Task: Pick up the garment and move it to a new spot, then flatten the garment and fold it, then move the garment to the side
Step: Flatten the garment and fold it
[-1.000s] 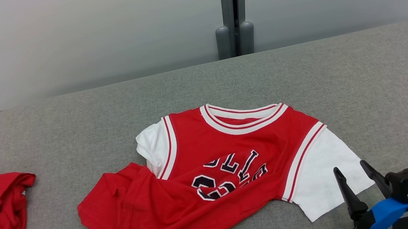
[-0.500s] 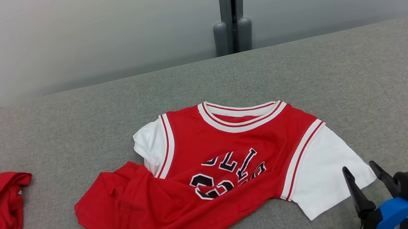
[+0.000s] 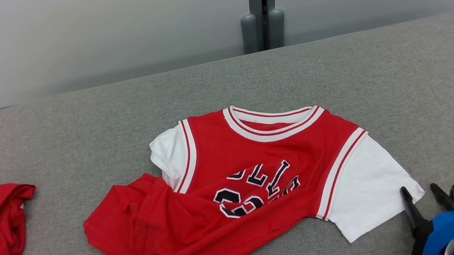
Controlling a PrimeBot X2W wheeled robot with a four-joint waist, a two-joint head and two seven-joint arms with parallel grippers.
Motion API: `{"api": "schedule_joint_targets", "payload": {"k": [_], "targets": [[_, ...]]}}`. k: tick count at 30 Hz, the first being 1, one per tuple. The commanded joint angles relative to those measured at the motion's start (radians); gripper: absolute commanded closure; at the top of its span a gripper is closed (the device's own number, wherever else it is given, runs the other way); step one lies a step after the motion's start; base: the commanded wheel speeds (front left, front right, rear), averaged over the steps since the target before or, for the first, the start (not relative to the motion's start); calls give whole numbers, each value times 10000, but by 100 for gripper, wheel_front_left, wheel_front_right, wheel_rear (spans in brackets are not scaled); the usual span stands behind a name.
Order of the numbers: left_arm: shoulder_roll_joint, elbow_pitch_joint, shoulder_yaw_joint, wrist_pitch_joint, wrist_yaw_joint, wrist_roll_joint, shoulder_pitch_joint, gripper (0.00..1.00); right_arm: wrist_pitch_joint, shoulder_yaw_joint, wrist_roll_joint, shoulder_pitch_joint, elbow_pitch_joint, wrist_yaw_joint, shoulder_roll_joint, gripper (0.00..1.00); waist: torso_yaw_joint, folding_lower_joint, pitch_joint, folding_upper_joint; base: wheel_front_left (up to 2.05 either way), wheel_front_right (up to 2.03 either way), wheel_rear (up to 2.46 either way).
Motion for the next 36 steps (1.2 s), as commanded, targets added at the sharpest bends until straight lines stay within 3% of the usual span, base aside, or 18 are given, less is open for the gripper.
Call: {"api": "schedule_joint_targets", "payload": {"k": [1, 7, 8, 9, 10, 14, 17, 23, 28, 36], "targets": [[-1, -62, -46, -25, -47, -10, -219, 100, -13, 42, -61, -303, 343, -1, -14, 0, 46, 0, 70, 0, 0, 0, 0], [-1, -106, -76, -25, -55, 72, -338, 100, 71, 363, 54, -749, 1734, 5, 54, 0, 121, 0, 219, 0, 0, 0, 0], [-1, -115, -74, -25, -62, 86, -356, 100, 77, 519, 111, -787, 1943, 14, 85, 24, 134, 0, 230, 0, 0, 0, 0], [-1, -116, -68, -25, -67, 98, -368, 100, 85, 687, 199, -812, 2120, 19, 119, 71, 144, 0, 240, 0, 0, 0, 0], [-1, -117, -65, -25, -73, 112, -370, 100, 106, 832, 342, -837, 2274, 28, 145, 100, 151, 0, 240, 0, 0, 0, 0], [-1, -157, -25, -25, -107, 153, -306, 100, 131, 1206, 779, -763, 2518, 13, 99, 100, 168, 0, 213, 0, 0, 0, 0], [0, -338, 69, -27, -134, 201, -238, 100, 78, 1411, 1206, -665, 1930, 14, 79, 100, 172, 0, 139, 0, 0, 0, 0], [-1, -1375, 338, -27, -271, 451, -185, 100, -17, 1604, 2330, -455, -457, -1, -188, 100, 158, 0, -178, 0, 0, 0, 0], [104, -2807, 566, -24, -438, 845, -522, 100, -16, 1765, 3918, -551, -2491, -1, -305, 100, 122, 0, -524, 0, 0, 0, 0], [1075, -5042, 446, -25, -520, 649, -1864, 100, -16, 2097, 6499, -1688, -4831, 0, -957, 100, -2, 0, -938, 0, 0, 0, 0]]}}
